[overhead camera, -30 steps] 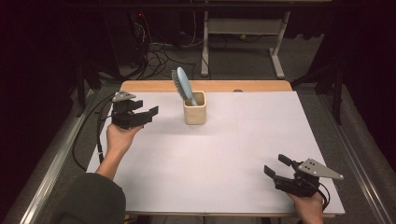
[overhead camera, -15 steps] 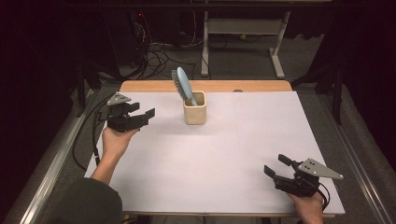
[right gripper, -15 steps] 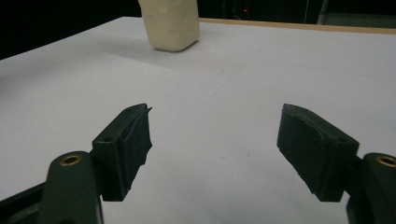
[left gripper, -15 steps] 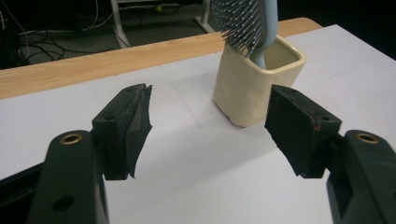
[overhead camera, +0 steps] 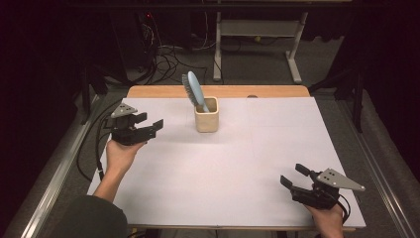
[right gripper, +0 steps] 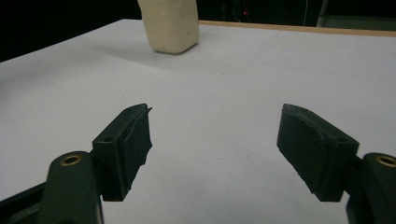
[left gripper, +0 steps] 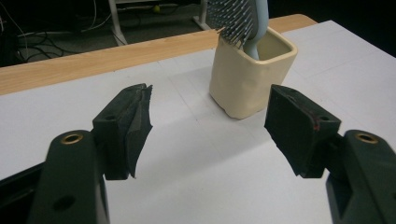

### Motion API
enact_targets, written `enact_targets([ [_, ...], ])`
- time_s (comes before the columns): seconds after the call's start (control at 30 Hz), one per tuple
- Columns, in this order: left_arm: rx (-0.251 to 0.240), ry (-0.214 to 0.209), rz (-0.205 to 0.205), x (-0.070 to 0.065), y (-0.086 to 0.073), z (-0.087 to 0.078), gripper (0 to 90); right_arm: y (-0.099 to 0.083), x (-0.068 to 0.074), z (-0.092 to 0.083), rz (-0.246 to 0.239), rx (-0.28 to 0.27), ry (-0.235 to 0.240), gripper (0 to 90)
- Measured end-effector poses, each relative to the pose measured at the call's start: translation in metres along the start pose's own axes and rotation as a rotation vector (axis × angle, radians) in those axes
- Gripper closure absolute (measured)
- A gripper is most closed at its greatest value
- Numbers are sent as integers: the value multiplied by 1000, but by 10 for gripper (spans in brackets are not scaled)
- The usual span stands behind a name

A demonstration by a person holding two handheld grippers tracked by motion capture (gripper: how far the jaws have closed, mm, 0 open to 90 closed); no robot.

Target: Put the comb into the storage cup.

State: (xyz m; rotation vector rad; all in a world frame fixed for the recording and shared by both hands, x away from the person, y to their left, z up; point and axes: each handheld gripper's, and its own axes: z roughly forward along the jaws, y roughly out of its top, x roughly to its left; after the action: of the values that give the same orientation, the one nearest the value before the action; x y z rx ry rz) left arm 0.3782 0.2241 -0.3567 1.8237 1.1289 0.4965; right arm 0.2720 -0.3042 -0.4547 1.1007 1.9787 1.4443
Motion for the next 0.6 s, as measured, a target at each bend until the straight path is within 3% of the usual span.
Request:
enact_targets([
  [0.6,-12,1,11,-2,-7,-10,319,0,0,0,0,1,-3,264],
])
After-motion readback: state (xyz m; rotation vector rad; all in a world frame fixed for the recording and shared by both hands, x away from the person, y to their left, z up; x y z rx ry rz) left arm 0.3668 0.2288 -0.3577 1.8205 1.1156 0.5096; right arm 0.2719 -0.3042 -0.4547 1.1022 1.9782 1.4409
